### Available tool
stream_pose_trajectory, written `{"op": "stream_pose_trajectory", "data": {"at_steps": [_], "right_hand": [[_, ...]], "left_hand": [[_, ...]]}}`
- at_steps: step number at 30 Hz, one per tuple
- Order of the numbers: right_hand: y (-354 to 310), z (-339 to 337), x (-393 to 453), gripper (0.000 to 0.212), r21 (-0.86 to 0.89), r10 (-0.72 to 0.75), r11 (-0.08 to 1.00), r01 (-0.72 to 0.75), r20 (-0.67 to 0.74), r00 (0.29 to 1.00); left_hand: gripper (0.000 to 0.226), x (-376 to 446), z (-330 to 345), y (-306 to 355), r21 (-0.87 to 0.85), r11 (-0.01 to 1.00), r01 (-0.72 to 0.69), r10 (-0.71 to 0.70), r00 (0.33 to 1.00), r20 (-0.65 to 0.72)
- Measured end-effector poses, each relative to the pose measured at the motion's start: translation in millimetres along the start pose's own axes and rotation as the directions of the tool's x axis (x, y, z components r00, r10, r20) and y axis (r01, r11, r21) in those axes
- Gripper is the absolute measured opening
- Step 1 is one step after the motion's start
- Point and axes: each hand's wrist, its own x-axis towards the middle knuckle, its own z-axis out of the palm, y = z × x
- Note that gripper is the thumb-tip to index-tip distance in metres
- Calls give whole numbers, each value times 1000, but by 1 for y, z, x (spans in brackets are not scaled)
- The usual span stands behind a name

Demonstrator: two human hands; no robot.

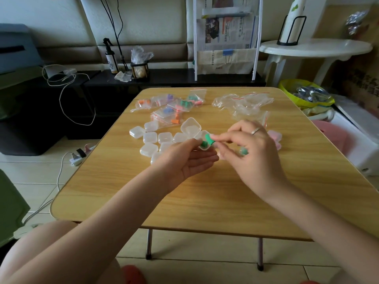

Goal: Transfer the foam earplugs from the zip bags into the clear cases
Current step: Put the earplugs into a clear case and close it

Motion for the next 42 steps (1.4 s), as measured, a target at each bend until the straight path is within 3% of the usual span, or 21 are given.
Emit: {"op": "stream_pose_trajectory", "data": {"at_steps": [4, 10, 14, 18, 22, 24, 27, 33, 38, 42], "right_hand": [[15, -4, 3, 14, -28, 63, 998, -62, 3, 998], [17, -5, 3, 14, 15, 88, 996, -90, 86, 992], [11, -5, 3, 15, 132, 205, 964, -230, 177, 963], [11, -10, 8, 21, 301, 331, 876, -378, 196, 923], [12, -15, 12, 51, 451, 450, 649, -613, 422, 787], [11, -14, 12, 54, 488, 422, 610, -624, 467, 777], [8, -14, 11, 45, 497, 355, 659, -564, 455, 817], [12, -6, 2, 30, 339, 276, 831, -441, 437, 856], [16, -4, 2, 16, 272, 336, 865, -423, 314, 888], [28, -3, 0, 15, 204, 353, 892, -403, 244, 903]], "left_hand": [[27, -5, 4, -1, 225, 972, -69, 59, 997, 51], [33, -6, 2, 2, 231, 968, -95, 72, 992, 108], [34, -7, 2, 2, 224, 972, -75, 52, 993, 103], [35, -7, 1, 3, 208, 976, -65, 35, 989, 142], [35, -10, 3, 3, 245, 969, -41, -14, 975, 222], [35, -9, 3, 1, 238, 971, -23, -32, 974, 222], [36, -8, 2, 2, 149, 988, 29, -59, 978, 202], [40, -8, 3, 4, 11, 995, 103, -104, 974, 203], [44, -9, 3, 4, 77, 993, 89, -106, 961, 255], [40, -5, 0, 4, 196, 981, -16, -12, 990, 140]]}}
